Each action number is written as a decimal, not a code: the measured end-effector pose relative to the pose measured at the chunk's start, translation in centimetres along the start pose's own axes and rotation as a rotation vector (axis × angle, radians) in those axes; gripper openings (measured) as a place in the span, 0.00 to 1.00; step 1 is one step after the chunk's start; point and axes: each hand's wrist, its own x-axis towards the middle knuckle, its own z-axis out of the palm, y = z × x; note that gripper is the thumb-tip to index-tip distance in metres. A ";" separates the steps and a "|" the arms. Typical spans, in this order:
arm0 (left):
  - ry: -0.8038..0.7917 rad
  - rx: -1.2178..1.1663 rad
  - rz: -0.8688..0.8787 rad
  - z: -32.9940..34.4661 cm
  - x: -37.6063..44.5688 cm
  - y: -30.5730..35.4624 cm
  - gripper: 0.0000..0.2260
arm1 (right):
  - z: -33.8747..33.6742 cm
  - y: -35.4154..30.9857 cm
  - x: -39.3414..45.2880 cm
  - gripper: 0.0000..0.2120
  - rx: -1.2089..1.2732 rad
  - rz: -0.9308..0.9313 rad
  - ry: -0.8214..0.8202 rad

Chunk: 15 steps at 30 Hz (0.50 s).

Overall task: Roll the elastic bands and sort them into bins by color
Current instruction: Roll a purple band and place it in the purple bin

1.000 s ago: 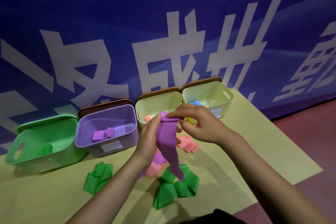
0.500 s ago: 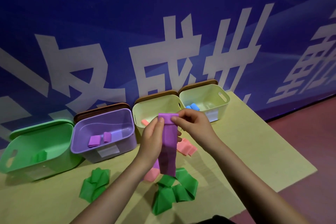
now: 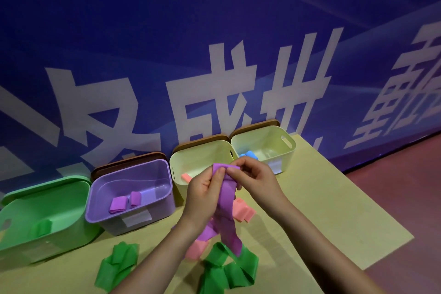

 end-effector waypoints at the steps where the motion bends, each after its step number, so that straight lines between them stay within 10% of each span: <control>1: 0.015 -0.029 -0.030 0.1 0.1 -0.1 0.11 | 0.0 0.0 0.0 0.05 0.001 0.002 0.003; 8: -0.104 -0.338 -0.305 -0.4 1.2 0.9 0.15 | -0.2 -0.2 0.8 0.09 0.024 0.009 -0.053; 15: 0.064 0.050 0.012 -0.3 1.3 0.1 0.22 | 0.5 0.1 0.7 0.06 0.165 -0.042 -0.047</control>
